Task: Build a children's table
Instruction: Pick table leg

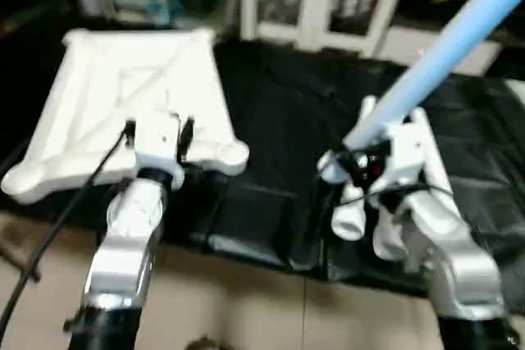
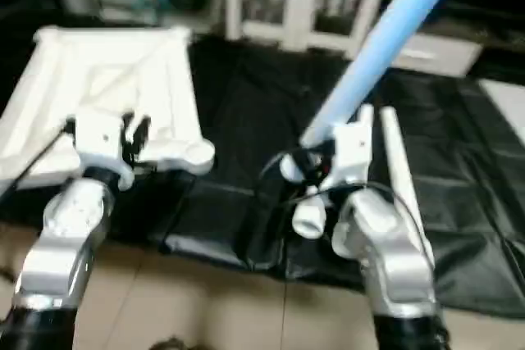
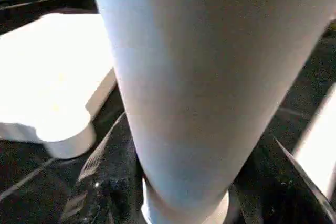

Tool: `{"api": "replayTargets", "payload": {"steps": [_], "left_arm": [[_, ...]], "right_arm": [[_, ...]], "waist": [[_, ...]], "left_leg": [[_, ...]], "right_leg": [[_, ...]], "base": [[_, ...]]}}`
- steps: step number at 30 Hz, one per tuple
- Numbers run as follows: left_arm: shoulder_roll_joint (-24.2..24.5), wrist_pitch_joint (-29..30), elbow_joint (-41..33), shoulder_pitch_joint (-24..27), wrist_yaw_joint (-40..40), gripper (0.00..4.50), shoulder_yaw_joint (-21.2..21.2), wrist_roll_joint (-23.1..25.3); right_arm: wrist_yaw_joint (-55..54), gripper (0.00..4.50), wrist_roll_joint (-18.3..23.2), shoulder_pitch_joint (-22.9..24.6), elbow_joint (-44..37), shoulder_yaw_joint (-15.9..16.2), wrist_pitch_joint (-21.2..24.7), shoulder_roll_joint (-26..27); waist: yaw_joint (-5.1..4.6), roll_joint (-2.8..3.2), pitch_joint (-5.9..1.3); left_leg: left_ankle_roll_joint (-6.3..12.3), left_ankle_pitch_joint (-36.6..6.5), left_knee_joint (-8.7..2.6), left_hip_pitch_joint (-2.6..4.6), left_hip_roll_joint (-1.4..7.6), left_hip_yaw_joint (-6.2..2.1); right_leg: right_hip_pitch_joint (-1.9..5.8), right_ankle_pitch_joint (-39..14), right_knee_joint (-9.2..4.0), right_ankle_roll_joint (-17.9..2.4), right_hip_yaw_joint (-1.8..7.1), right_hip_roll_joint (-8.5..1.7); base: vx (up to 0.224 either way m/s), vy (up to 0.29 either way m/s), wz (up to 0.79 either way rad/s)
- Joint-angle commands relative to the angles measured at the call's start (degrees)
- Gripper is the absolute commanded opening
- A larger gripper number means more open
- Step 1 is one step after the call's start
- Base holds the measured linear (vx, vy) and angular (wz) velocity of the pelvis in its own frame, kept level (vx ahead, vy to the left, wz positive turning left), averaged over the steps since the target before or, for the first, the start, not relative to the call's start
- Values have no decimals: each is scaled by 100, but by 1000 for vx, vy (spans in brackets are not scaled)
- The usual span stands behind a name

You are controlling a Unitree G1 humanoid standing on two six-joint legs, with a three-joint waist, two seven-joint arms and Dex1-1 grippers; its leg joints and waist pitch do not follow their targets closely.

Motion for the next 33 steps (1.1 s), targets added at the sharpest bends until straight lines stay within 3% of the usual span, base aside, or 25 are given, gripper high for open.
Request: {"api": "replayTargets", "payload": {"steps": [1,2,4,6,8,10,12,13,14,15,16,17,18,19,20,22,24,25,26,27,28,29,30,31,33], "left_arm": [[-71,73,-214,66,38,124,-50,13],[-107,112,-257,91,52,124,-52,-12],[-100,126,-331,129,33,124,-174,11],[-54,99,-377,154,14,124,-179,28],[-94,73,-355,214,57,124,-25,-60],[-185,76,-357,329,149,124,76,-93],[-265,4,-318,392,132,124,17,-93],[-268,-1,-315,394,129,124,14,-94],[-282,-81,-268,462,42,124,-104,-92],[-282,-82,-266,464,39,124,-108,-91],[-249,-111,-283,520,-44,124,-218,-87],[-230,-112,-303,566,-96,124,-282,-88],[-207,-104,-327,620,-138,124,-340,-65],[-207,-104,-327,620,-138,124,-340,-65],[-230,-80,-335,641,-121,124,-344,-52],[-270,-61,-384,682,-72,124,-331,15],[-224,-68,-451,721,-71,124,-320,86],[-207,-72,-484,738,-77,124,-317,100],[-205,-68,-492,741,-78,124,-316,98],[-172,-16,-571,761,-87,124,-300,78],[-161,-51,-560,771,-85,124,-293,72],[-200,-108,-527,794,-108,124,-257,-45],[-156,-80,-530,804,-154,124,-297,-37],[-56,-63,-601,840,-365,124,-398,-93],[106,-55,-714,907,-765,124,-532,-236]], "right_arm": [[-5,188,146,-89,77,-143,-26,41],[16,188,216,-131,106,-186,-31,76],[83,188,211,-198,235,-196,-65,49],[42,188,261,-216,195,-209,-7,88],[49,188,329,-180,73,-166,40,151],[124,188,249,-68,-215,23,124,95],[170,188,260,-14,-323,31,123,69],[171,188,261,-12,-322,30,122,69],[143,188,261,23,-243,-33,102,86],[141,188,260,23,-239,-36,101,86],[43,188,281,11,-164,-132,151,120],[26,188,318,-7,-144,-178,196,120],[61,188,309,-35,-151,-160,234,56],[61,188,309,-35,-151,-160,234,56],[195,188,270,-35,-162,-82,221,-61],[449,188,371,8,-144,-98,218,-205],[539,188,362,23,-152,-75,172,-255],[555,188,339,32,-178,-50,151,-272],[556,188,341,34,-185,-50,156,-272],[554,188,406,47,-256,-73,215,-234],[561,188,457,72,-269,-107,192,-185],[569,188,474,113,-285,-118,164,-158],[522,188,472,150,-305,-135,237,-155],[516,188,455,184,-354,-98,305,-194],[594,188,496,220,-437,-46,373,-253]], "waist": [[65,174,-342],[176,65,-302],[198,77,-206],[165,108,-155],[55,170,-84],[-102,258,-121],[-229,171,-132],[-130,-10,-174],[47,-253,-194],[93,-207,-215],[75,-320,-254],[84,-235,-290],[-22,-6,-357],[-335,182,-343],[-456,115,-504],[-329,-35,-384],[-373,-223,-411],[-428,-390,-311],[-451,-550,-329],[-115,-765,-249],[-68,-681,-356],[-24,-573,-336],[-49,-583,-326],[-41,-575,-278],[-72,-253,-345]], "left_leg": [[965,303,-157,49,558,-244],[287,-340,-144,-33,235,-99],[-15,-1004,-485,173,345,1],[-22,-1821,-640,472,399,72],[-64,-2797,-758,776,498,68],[-175,-4043,-1067,959,786,-152],[-145,-4287,-1274,890,860,-242],[132,-3045,-1011,292,379,-59],[585,-1290,-305,34,163,62],[631,-758,-54,-76,199,49],[653,-279,47,-291,226,19],[661,-64,-54,-301,272,-5],[387,197,-578,174,441,23],[1021,95,-936,910,882,-716],[1386,268,-781,1335,1020,-915],[1577,942,-658,1023,759,-672],[1940,956,-729,1055,694,-490],[1939,515,-838,805,452,-158],[1777,132,-712,794,231,-26],[1418,-928,-264,83,-290,63],[759,-718,420,16,-125,-179],[441,-523,515,-43,-57,-231],[150,-65,457,-218,28,-243],[-85,663,105,-147,109,-181],[-32,2326,-565,54,291,-131]], "right_leg": [[138,1253,-645,602,874,-1373],[439,231,-821,702,823,-1213],[436,-2400,-1001,538,556,-870],[411,-3370,-1197,239,478,-790],[389,-3654,-1340,39,269,-746],[530,-2675,-1095,-14,58,-676],[639,-1914,-858,-11,94,-738],[1123,-2389,-1260,191,274,-1071],[1286,-3717,-1581,463,512,-1564],[1336,-4022,-1653,418,539,-1744],[1393,-3698,-1645,293,389,-1632],[1390,-3230,-1591,182,251,-1502],[1168,-2150,-1380,85,-82,-812],[463,-1165,-369,327,-350,-253],[62,-1130,-94,392,-260,-292],[-254,-518,323,736,-63,-316],[-508,219,250,729,16,-403],[-336,881,-199,317,146,-496],[-197,986,-548,154,302,-602],[622,-882,-1087,476,813,-1201],[838,-2482,-1295,383,869,-1856],[860,-2686,-1299,231,744,-1922],[948,-1784,-1203,-362,736,-1787],[815,-513,-1044,-1067,642,-1372],[578,1027,-658,-769,91,-696]], "base": [[0,0,0],[0,0,0],[-25,4,2],[0,0,0],[0,0,0],[33,28,-5],[83,47,-14],[99,13,2],[130,9,27],[130,9,27],[138,37,29],[142,74,23],[142,74,23],[214,96,4],[241,70,-7],[215,58,-6],[162,11,-2],[160,-49,-1],[157,-107,8],[157,-107,8],[153,-80,26],[144,-15,31],[144,-15,31],[134,2,21],[145,33,0]]}}
